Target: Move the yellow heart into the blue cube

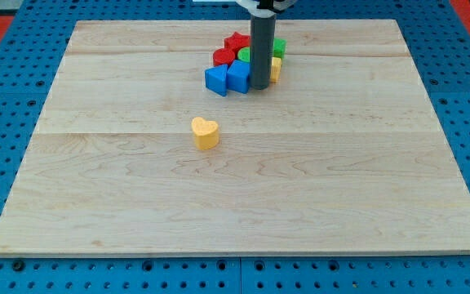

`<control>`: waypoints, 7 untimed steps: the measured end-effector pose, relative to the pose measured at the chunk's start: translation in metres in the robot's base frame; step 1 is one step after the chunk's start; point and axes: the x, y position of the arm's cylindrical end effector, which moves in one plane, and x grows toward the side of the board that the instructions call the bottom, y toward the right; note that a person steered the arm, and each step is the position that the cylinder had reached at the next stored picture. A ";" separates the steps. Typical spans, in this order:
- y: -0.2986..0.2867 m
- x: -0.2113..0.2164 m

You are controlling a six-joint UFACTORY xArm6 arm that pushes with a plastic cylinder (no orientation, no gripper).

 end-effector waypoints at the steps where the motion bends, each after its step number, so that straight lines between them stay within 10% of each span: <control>1: 0.047 0.060; 5: -0.165 0.130; 7: -0.098 0.117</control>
